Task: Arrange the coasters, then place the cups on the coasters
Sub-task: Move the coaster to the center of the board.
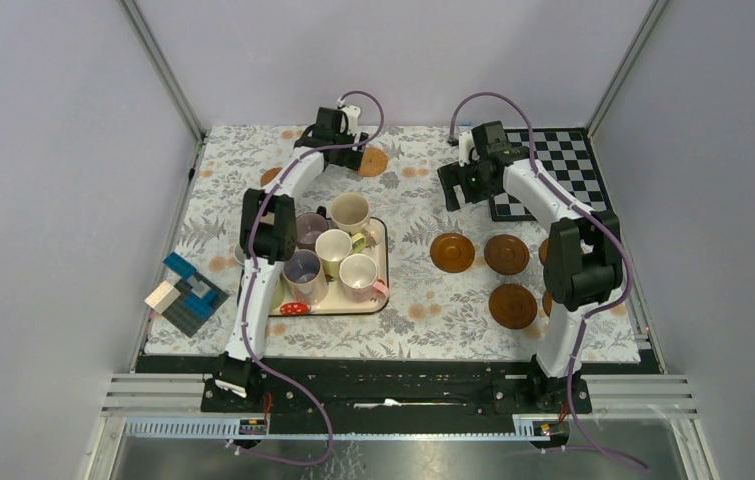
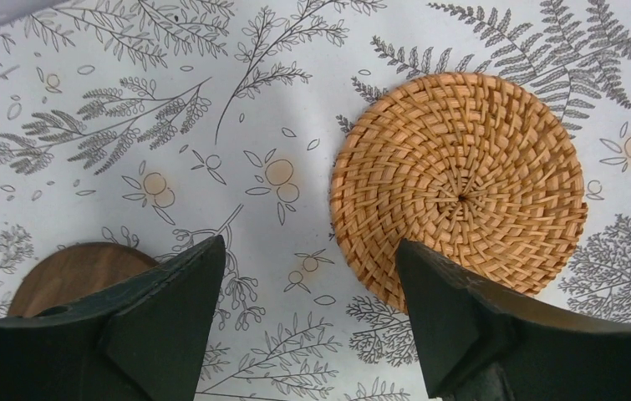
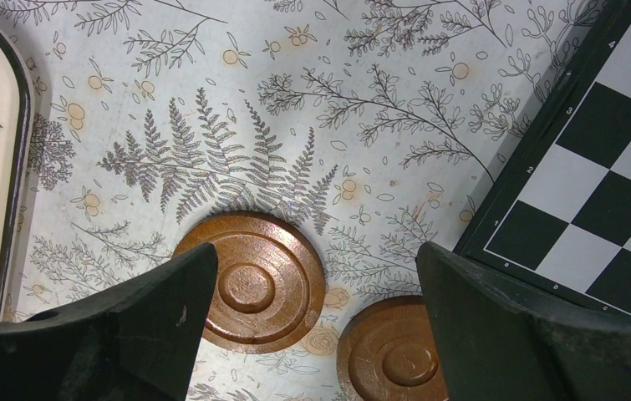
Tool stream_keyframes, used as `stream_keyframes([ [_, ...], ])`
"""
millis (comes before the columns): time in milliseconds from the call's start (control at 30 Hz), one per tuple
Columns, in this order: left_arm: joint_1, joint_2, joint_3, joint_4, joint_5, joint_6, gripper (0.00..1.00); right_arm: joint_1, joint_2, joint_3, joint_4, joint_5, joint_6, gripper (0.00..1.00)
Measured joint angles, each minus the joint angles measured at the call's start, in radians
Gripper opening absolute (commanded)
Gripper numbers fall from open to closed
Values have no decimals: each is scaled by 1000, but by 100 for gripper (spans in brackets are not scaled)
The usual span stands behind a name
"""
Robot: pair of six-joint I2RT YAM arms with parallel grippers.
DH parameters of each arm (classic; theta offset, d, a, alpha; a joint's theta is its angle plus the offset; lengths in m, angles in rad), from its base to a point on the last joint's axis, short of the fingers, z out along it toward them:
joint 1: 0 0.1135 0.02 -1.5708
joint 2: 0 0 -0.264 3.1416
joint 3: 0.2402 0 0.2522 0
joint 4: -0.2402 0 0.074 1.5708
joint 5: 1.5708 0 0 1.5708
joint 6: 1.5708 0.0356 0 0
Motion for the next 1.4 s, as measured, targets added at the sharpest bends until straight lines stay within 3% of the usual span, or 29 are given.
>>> stream_keyframes([
  [200, -4, -16, -22, -21, 89, 77, 82, -6, 0, 0, -1, -1, 0, 94],
  [433, -16, -53, -43, -193, 276, 128, 83, -11, 2, 14, -23, -10, 0, 92],
  [600, -23, -74, -49, -275, 388, 130, 90, -12, 11, 58, -27, -47, 4, 89],
  [967, 36, -135, -55, -169, 444, -106, 93, 19, 166, 213, 19, -94, 64, 88],
  [1100, 93, -227, -74, -140, 441, -153, 94, 76, 257, 313, 56, -38, 93, 90],
  [1400, 212, -568, -301, -91, 439, -195, 99, 192, 470, 532, 115, 62, 114, 90],
])
